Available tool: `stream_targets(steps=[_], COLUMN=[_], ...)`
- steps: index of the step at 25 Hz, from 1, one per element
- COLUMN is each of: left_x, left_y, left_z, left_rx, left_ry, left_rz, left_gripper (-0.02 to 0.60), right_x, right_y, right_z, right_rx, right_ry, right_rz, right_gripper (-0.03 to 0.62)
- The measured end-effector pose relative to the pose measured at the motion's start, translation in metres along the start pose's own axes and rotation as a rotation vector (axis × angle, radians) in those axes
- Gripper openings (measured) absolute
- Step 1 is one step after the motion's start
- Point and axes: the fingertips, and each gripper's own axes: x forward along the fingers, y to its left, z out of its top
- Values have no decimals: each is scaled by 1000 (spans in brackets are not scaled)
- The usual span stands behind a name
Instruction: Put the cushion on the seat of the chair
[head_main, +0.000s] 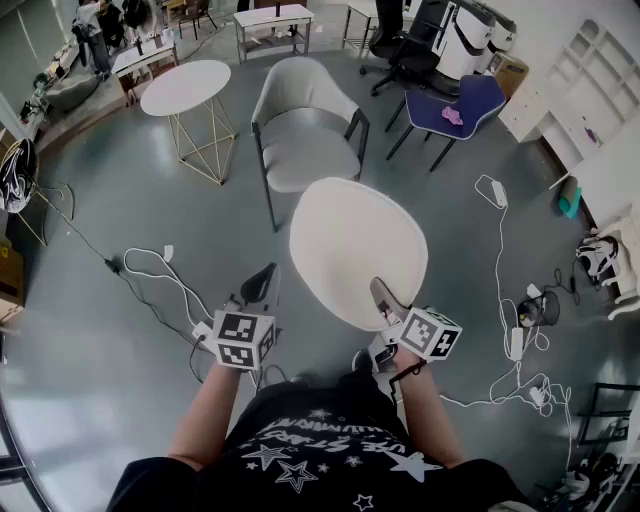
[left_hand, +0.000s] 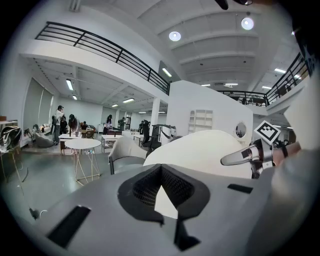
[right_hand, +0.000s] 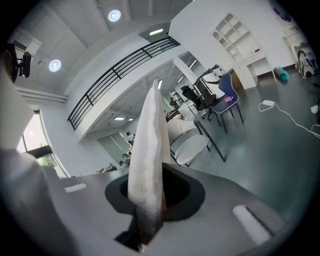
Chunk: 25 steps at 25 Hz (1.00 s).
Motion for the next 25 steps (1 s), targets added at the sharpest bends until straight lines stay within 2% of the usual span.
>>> stream_targets(steps=[4,10,16,21,25], left_x=[-2,-2,-4,-7,-7], left_y=[7,13,18,20,24], left_z=[-3,-7,-6,-7,-18], left_rx=[25,14,27,5,4], left_ry=[7,9,16,0,23], left_rz=[11,12,15,18,11], left_gripper=[8,8,8,8,8], right_x=[7,12,17,18,14], right_y=[5,8,13,20,20], right_z=[-9,-19,-14,-7,-20], right_rx=[0,-12,-25,-39,-19], right_ry=[18,46,39,12,18], right_rz=[3,-1,8,22,23], right_gripper=[57,57,57,60,60])
